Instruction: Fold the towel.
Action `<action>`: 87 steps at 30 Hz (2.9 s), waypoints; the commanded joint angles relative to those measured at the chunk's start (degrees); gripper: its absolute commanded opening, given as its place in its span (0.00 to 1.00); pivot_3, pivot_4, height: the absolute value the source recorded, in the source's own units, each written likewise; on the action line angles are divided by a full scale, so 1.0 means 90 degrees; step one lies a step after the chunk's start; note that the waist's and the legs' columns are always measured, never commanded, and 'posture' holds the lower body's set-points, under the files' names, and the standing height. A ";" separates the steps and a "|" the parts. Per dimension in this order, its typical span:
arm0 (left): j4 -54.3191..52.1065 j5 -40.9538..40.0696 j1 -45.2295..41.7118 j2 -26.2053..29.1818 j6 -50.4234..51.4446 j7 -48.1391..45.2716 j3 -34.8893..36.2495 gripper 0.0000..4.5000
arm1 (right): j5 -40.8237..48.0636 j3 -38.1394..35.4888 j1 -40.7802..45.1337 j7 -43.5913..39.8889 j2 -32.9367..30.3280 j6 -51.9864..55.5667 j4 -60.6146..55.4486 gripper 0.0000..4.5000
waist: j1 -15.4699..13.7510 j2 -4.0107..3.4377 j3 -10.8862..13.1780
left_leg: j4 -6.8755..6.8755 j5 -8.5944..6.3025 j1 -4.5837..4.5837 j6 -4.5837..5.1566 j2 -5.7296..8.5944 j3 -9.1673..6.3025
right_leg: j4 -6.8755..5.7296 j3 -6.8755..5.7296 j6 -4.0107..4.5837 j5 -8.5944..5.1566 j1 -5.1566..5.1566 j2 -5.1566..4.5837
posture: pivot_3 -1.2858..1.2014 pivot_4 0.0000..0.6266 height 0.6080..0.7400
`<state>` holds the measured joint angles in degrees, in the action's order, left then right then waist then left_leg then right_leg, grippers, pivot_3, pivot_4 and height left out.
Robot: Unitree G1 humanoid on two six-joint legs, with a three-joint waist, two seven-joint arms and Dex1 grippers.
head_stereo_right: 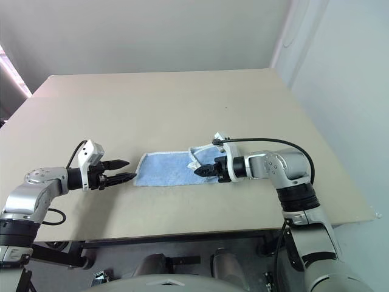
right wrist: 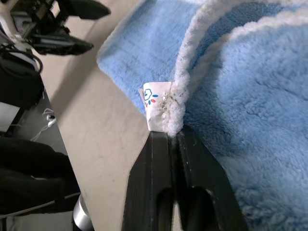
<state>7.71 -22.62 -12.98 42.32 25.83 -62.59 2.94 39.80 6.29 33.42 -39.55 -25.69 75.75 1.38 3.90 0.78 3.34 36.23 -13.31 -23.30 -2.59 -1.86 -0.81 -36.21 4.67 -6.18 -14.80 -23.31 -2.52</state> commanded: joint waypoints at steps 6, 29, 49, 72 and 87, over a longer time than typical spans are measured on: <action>-0.0099 0.0019 -0.0065 0.0069 -0.0043 0.0014 0.0098 0.73 | 0.0285 -0.0440 -0.0156 -0.0235 -0.0025 -0.0333 -0.0659 0.71 | 0.0007 0.0001 -0.0001 | 0.0000 0.0000 0.0002 0.0000 0.0000 -0.0001 | -0.0001 0.0000 0.0000 0.0000 0.0001 0.0001 | 0.52 0.00 1.00; 0.0093 0.0043 -0.0169 0.0055 -0.0138 0.0014 0.0117 0.73 | -0.2358 0.0607 -0.1656 -0.1945 -0.1303 -0.5874 -0.1439 1.00 | -0.0007 0.0018 -0.0010 | 0.0002 0.0000 0.0066 -0.0001 0.0000 0.0000 | -0.0003 0.0002 0.0003 -0.0004 0.0061 0.0001 | 0.52 0.00 1.00; 0.0153 0.0127 -0.0206 0.0054 -0.0177 0.0049 0.0118 0.73 | -0.3798 0.1442 -0.1196 -0.1282 -0.0534 -0.5754 -0.0498 0.71 | 0.0001 0.0020 -0.0011 | -0.0001 -0.0001 0.0089 -0.0002 0.0000 0.0000 | -0.0002 0.0001 0.0005 -0.0004 0.0082 0.0000 | 0.52 0.00 1.00; 0.0256 0.0227 -0.0294 -0.0017 -0.0158 0.0098 0.0058 0.73 | -0.1258 -0.0849 -0.1111 -0.0919 -0.0331 -0.3112 -0.1290 0.01 | 0.0002 0.0020 -0.0012 | -0.0001 -0.0001 0.0091 -0.0002 0.0000 0.0000 | -0.0002 0.0001 0.0006 -0.0004 0.0083 -0.0002 | 0.52 0.00 1.00; 0.0454 0.0329 -0.0451 -0.0044 -0.0147 0.0048 -0.0017 0.73 | 0.0963 -0.4239 -0.1440 0.1087 0.0109 -0.1399 -0.0711 0.01 | 0.0007 0.0018 -0.0011 | -0.0016 -0.0001 0.0087 -0.0001 0.0001 0.0001 | 0.0004 0.0002 0.0004 -0.0006 0.0078 -0.0002 | 0.52 0.00 1.00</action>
<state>11.91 -19.74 -15.67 41.87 25.39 -61.97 2.71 45.39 -28.80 19.70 -31.25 -25.09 62.75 -3.13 3.96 0.94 3.24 36.11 -13.31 -22.51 -2.60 -1.86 -0.80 -36.17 4.70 -6.15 -14.85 -22.60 -2.53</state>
